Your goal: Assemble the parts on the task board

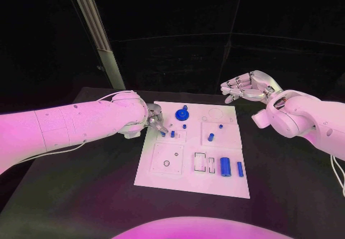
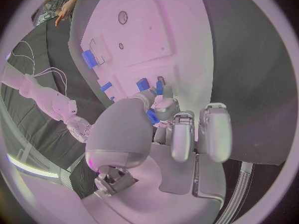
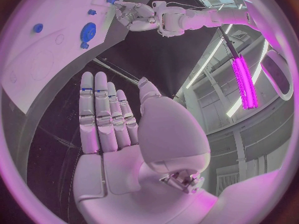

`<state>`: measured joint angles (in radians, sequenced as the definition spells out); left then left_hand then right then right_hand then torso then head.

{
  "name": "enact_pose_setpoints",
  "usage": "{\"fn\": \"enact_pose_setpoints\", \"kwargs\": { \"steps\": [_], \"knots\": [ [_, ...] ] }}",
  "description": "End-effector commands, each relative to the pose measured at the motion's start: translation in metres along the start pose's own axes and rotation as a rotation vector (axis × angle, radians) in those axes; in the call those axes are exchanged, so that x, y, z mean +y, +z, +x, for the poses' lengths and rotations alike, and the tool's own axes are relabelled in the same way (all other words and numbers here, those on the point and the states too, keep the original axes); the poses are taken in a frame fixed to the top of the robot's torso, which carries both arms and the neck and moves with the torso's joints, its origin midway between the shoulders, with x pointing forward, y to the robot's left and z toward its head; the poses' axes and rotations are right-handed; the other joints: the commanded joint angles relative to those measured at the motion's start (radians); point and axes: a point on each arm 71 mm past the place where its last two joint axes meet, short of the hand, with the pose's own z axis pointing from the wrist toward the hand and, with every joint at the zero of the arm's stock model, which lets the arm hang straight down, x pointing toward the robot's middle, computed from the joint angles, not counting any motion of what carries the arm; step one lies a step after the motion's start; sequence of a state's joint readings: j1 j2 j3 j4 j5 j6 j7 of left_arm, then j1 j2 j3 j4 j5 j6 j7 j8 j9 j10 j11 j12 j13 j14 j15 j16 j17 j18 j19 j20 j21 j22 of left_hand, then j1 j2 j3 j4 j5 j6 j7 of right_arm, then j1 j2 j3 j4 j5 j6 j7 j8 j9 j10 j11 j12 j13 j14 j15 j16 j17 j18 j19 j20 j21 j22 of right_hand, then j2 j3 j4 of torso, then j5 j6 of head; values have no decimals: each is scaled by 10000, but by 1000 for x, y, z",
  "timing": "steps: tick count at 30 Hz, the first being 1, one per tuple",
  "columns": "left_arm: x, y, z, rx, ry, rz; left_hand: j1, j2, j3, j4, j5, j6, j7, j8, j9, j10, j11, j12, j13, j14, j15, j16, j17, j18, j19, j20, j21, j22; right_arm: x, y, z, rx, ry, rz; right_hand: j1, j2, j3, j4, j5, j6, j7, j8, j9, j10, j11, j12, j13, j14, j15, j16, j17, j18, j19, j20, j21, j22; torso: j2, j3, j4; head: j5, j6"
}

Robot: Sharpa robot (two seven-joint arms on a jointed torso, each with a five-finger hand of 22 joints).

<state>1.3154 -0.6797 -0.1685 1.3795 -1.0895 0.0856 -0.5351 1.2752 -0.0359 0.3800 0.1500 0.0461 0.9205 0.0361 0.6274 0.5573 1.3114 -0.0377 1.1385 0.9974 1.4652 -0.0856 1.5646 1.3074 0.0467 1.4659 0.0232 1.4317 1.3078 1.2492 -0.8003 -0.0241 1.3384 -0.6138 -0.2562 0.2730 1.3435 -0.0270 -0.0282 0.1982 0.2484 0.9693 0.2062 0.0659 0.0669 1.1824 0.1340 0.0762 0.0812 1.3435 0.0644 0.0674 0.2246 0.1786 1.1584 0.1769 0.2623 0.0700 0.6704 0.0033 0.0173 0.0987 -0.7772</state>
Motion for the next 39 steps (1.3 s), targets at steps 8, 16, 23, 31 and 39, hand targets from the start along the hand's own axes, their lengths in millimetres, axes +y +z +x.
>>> {"fn": "enact_pose_setpoints", "kwargs": {
  "steps": [8,16,23,31,39],
  "knots": [
    [2,-1,4,210,416,-341,51,-79,962,-903,22,8,-38,73,7,61,-5,59,5,1056,-74,62,2634,-34,322,-88,35,761,1,0,0,81,92,-33,8,110,-95,2,35,-74,16,14,11,-79,30,58,11,-29,84,-30,-17,52,73,14,-64,-12,2,8,-3,48,-14],
    [2,-1,5,227,457,-393,51,-79,962,-903,22,8,-38,73,7,61,-5,59,5,1056,-74,62,2634,-34,322,-88,35,761,1,0,0,70,89,-36,5,112,-99,3,34,-76,17,14,11,-82,31,58,11,-31,85,-31,-18,52,73,15,-67,-13,-1,8,-3,42,-24],
    [1,-1,7,332,530,-366,51,-79,962,-903,22,8,-38,73,7,61,-5,59,5,1056,-74,62,2634,-34,322,-88,35,761,1,-1,-1,61,87,-32,3,114,-105,3,33,-78,18,13,10,-87,32,57,11,-34,87,-32,-19,51,72,16,-71,-14,-1,10,-6,27,-39],
    [0,-1,10,426,595,-344,44,-96,997,-914,22,15,-39,78,8,73,-6,69,18,1056,-75,62,2634,-37,328,-88,45,776,1,-1,-1,57,84,-24,1,117,-111,1,33,-79,19,13,10,-90,33,57,11,-37,88,-33,-20,51,72,17,-77,-15,-4,2,0,19,-46],
    [-3,-1,10,414,601,-248,14,-110,1026,-907,19,29,-36,86,9,82,-4,69,17,1056,-75,62,2634,-35,325,-88,38,768,1,-1,-1,61,87,-30,-1,120,-117,0,33,-81,20,13,10,-94,34,57,11,-40,89,-33,-21,51,72,18,-82,-16,-1,6,-2,12,-35]
  ]
}}
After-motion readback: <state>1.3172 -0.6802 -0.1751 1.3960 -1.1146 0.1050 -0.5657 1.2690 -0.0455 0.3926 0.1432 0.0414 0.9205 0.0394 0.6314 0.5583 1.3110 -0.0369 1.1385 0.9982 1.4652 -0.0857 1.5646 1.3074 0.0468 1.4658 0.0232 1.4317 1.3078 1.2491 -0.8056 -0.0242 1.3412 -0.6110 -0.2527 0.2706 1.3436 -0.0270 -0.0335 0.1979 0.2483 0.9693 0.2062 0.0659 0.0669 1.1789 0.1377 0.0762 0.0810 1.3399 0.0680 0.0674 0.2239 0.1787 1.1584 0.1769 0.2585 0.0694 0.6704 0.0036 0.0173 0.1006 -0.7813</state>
